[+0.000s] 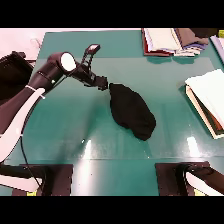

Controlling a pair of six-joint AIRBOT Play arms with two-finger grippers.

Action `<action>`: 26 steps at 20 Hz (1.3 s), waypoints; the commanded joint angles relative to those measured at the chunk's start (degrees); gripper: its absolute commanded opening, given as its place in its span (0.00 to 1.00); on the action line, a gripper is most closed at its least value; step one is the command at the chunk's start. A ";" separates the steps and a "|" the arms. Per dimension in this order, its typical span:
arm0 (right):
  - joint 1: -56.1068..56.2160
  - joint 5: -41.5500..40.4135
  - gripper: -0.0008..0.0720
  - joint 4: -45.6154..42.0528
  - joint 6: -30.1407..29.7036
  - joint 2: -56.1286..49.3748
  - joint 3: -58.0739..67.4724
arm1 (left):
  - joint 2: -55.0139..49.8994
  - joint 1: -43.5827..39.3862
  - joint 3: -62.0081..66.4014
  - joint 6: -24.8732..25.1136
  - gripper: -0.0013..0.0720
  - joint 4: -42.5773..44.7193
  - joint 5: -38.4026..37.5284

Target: Fold the shirts.

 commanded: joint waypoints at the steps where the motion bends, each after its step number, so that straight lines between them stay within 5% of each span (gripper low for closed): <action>1: -0.04 1.33 0.04 -0.02 0.87 -0.02 0.02 | -5.55 1.68 -3.21 -0.48 0.85 -7.30 8.90; 10: -0.04 2.54 0.04 -0.04 2.01 -0.02 -0.98 | -13.49 -0.17 -1.53 4.09 0.85 -19.91 15.85; 11: -0.04 2.60 0.04 -0.13 3.02 -0.02 -2.08 | -13.49 -0.39 -1.44 4.31 0.67 -20.35 16.61; 13: -0.07 2.80 0.04 -0.15 4.00 0.35 -5.79 | -13.44 -0.15 -1.29 4.35 0.14 -20.57 16.55; 14: -0.59 3.43 0.04 -0.13 4.00 0.87 -8.22 | -13.44 0.37 -0.52 5.44 0.05 -20.09 14.58; 19: -13.05 13.62 0.04 -0.13 5.07 5.09 -28.72 | -11.80 6.36 7.37 6.21 0.05 -15.02 1.40; 20: -16.17 15.08 0.11 0.04 5.07 5.44 -34.16 | -10.73 7.02 7.63 6.23 0.05 -14.47 1.53; 22: -20.00 15.17 0.76 0.37 5.07 4.61 -43.93 | -8.46 7.58 7.72 6.23 0.05 -12.28 1.84; 26: -19.71 6.08 0.79 12.76 0.57 -1.33 -57.92 | -7.98 7.56 7.91 6.21 0.05 -11.41 0.28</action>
